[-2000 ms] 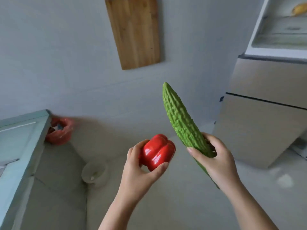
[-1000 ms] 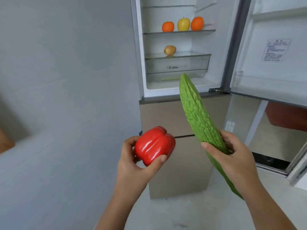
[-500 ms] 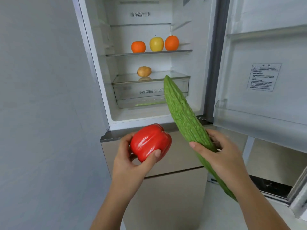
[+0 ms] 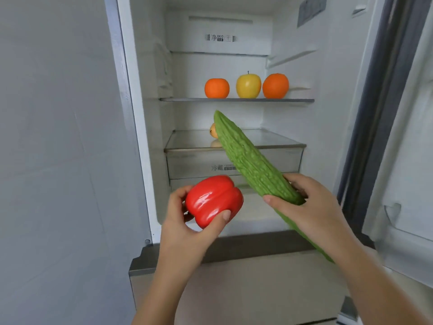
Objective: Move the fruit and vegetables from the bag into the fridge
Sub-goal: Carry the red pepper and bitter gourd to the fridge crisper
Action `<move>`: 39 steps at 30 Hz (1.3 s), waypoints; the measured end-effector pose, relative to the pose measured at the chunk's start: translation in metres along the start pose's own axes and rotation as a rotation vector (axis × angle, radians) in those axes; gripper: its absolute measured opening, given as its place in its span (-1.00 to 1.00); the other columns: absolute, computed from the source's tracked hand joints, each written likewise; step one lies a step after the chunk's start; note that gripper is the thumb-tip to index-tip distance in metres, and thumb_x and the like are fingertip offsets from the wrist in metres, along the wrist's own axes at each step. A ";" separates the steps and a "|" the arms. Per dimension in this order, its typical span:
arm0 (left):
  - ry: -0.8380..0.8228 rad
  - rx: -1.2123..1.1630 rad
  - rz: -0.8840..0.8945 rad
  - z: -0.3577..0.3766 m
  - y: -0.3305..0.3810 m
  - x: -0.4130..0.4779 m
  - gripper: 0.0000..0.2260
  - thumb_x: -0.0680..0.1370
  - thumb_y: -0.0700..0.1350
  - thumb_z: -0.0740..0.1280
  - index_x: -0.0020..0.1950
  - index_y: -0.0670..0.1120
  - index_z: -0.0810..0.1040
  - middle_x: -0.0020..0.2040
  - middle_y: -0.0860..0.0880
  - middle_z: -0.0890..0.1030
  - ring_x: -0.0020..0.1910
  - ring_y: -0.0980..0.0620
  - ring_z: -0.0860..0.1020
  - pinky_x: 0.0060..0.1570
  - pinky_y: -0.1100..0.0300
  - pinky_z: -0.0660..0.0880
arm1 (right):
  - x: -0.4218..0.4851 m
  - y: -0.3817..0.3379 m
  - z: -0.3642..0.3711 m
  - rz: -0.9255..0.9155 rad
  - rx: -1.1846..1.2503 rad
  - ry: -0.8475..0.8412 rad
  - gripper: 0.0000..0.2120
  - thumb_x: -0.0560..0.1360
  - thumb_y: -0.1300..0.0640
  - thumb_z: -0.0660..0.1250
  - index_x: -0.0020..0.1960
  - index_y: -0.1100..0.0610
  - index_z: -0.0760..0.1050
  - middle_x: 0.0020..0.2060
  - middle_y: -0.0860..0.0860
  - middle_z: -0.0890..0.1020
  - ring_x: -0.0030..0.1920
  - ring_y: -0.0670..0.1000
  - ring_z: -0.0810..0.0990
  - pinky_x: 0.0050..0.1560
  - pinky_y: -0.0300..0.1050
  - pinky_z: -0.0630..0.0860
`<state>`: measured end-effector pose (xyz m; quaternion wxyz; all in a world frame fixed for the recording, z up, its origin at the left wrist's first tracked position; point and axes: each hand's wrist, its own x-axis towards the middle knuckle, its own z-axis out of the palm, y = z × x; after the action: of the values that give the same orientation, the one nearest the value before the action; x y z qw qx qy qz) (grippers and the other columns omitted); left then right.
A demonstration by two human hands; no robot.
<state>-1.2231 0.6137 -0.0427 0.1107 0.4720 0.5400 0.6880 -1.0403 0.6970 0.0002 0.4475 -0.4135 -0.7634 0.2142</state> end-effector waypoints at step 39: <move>0.155 0.569 0.218 0.053 -0.049 0.267 -0.27 0.29 -0.06 0.52 0.40 -0.06 0.29 0.23 -0.01 0.35 0.08 0.12 0.38 -0.11 0.56 0.25 | 0.347 0.068 0.108 -0.326 -0.362 -0.366 -0.35 0.32 -0.09 0.47 0.35 0.01 0.37 0.00 0.01 0.39 0.11 0.06 0.42 0.00 -0.11 0.36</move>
<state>-1.3413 0.8431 0.0558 -0.1419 0.4852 0.6638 0.5513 -1.1923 1.0262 0.0737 0.2498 -0.3132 -0.9135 0.0709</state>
